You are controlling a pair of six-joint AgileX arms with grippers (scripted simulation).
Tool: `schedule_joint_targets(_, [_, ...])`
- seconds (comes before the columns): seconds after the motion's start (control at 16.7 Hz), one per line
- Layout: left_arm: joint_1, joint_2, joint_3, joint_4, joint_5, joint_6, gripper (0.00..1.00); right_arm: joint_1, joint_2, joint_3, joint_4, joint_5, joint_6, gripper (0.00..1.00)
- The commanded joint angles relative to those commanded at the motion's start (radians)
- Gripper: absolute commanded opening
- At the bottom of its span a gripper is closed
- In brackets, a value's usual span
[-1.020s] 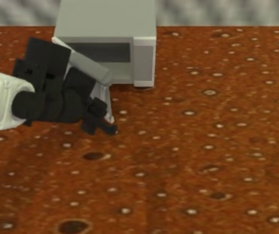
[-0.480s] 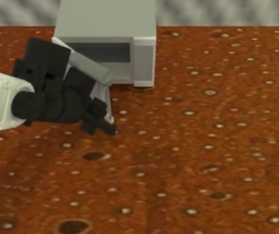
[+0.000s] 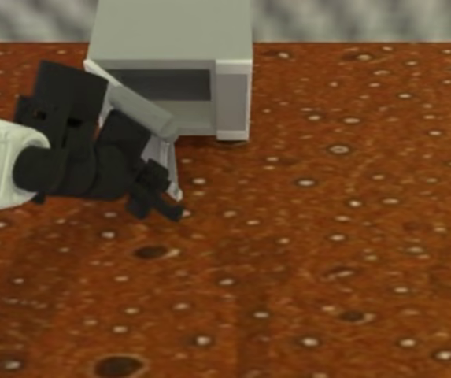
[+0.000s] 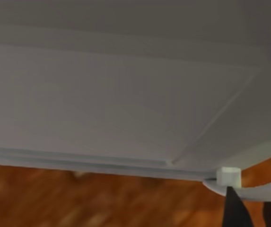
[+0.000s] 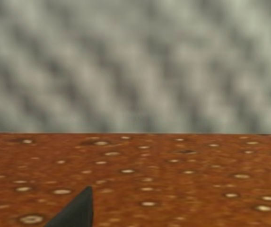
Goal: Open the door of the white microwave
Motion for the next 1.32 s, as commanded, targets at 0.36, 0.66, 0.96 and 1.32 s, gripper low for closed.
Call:
schedule_joint_targets(0.36, [0.012,-0.003,-0.005,-0.006,0.013,0.021,0.0,0.0,0.0,0.0,0.0,0.0,0.0,1.0])
schedule_joint_targets(0.66, [0.012,-0.003,-0.005,-0.006,0.013,0.021,0.0,0.0,0.0,0.0,0.0,0.0,0.0,1.0])
schedule_joint_targets(0.96, [0.012,-0.003,-0.005,-0.006,0.013,0.021,0.0,0.0,0.0,0.0,0.0,0.0,0.0,1.0])
schedule_joint_targets(1.32, [0.012,-0.003,-0.005,-0.006,0.013,0.021,0.0,0.0,0.0,0.0,0.0,0.0,0.0,1.0])
